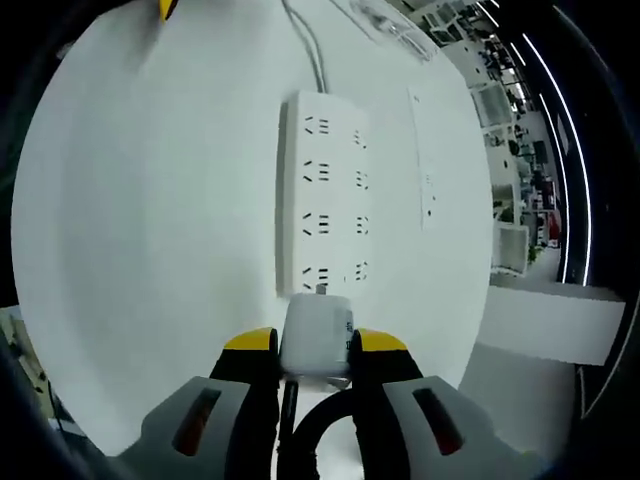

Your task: Straighten the power strip on the desk, plug the charger into it

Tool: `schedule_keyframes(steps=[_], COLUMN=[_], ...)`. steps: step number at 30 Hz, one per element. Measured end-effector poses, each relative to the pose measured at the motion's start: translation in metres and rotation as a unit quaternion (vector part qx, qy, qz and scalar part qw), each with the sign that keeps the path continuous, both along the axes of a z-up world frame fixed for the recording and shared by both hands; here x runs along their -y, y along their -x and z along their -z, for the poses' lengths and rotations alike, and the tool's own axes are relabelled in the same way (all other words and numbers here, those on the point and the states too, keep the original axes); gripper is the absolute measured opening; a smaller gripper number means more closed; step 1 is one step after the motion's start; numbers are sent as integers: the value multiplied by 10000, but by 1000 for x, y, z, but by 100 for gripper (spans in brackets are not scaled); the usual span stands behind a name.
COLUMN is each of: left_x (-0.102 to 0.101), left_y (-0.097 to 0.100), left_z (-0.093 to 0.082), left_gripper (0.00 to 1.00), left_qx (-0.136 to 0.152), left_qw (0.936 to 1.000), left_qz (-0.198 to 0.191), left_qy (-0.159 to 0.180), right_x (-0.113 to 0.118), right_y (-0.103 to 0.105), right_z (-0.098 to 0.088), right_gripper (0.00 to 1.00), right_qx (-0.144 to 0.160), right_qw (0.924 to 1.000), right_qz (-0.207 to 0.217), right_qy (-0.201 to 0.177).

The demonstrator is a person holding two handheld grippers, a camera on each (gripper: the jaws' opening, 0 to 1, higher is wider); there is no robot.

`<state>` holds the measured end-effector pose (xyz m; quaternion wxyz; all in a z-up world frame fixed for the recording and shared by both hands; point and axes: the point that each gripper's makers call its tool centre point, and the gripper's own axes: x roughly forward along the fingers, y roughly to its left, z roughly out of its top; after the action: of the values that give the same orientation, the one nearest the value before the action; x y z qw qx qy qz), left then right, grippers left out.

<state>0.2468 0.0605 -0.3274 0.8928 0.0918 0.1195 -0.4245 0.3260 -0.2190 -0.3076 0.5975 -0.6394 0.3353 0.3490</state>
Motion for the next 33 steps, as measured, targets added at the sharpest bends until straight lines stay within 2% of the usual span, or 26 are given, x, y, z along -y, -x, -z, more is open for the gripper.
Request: schedule_keyframes(steps=[17, 25, 33], left_x=[-1, -3, -4], left_y=[2, 3, 4], left_z=[0, 0, 0], left_gripper=[99, 99, 99], left_qx=[8, 2, 13], left_qw=[10000, 10000, 10000], left_qz=[36, 26, 12], left_qy=[50, 48, 34], right_x=[0, -2, -3], right_y=[-13, -16, -18], right_z=[26, 31, 32], right_gripper=[26, 26, 26], right_qx=[-422, -539, -488], right_qw=[9967, 9957, 9953], right_qz=[58, 91, 52], right_qy=[687, 741, 836])
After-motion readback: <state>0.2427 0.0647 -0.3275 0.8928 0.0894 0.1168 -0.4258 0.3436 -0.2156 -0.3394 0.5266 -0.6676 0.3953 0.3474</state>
